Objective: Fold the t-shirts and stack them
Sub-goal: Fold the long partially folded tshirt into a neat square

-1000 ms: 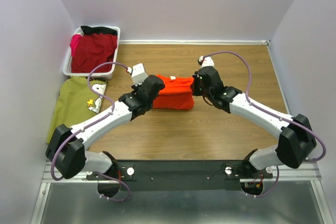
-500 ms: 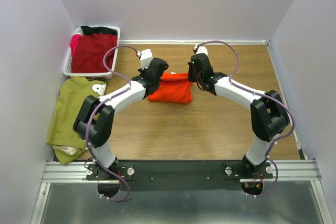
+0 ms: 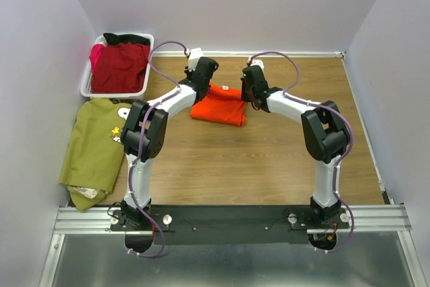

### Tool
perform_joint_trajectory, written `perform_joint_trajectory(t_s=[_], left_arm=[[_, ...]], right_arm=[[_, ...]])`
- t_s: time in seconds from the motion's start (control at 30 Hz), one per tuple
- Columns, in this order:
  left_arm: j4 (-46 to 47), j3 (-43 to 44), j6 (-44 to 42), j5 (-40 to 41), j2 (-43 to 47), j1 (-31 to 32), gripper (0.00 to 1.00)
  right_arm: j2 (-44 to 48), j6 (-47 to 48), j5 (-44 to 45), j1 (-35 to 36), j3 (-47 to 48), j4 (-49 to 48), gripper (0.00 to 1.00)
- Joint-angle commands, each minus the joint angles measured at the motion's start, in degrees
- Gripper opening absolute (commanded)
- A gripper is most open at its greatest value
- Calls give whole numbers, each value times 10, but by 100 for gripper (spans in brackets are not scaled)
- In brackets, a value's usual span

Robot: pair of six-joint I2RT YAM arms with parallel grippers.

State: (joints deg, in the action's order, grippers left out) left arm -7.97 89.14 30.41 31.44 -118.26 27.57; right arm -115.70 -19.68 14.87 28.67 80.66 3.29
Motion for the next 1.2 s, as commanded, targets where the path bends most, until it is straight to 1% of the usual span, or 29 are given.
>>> perform_joint_trajectory(t_s=[0.0,0.03,0.07,0.2,0.27,0.37,0.43,0.53,0.7,0.83,0.9,1.0,1.07,1.17], left_arm=[[51,43,-51,41,-17,-11,53],[56,52,-58,46,-16,-12,55],[61,55,-62,52,-15,-12,57],[72,52,-74,47,11,-12,57],[73,27,-72,42,36,-10,58],[75,-16,-77,26,68,-5,58],[74,-45,-78,2,88,-2,57],[74,-83,-75,-31,108,11,57],[75,-104,-77,-52,99,20,57],[74,-77,-83,-76,55,20,56],[74,-63,-81,-73,37,19,56],[75,-20,-86,-74,-4,18,56],[70,26,-87,-74,-39,17,56],[36,87,-81,-69,-84,14,56]], right_arm=[[-15,11,38,-13,45,-3,33],[-13,11,46,-16,49,-1,36],[-10,11,52,-16,53,-1,37],[15,15,68,-17,55,-2,40],[32,20,67,-16,50,0,40],[55,11,43,-14,31,0,40],[62,4,26,-7,14,1,40],[72,-1,30,15,-1,1,40],[60,-14,19,30,-13,2,40],[21,-20,9,30,1,2,40],[6,-24,11,31,16,2,40],[-32,-19,26,30,38,1,40],[-46,-11,37,28,63,2,40],[-73,-5,31,18,92,2,40]])
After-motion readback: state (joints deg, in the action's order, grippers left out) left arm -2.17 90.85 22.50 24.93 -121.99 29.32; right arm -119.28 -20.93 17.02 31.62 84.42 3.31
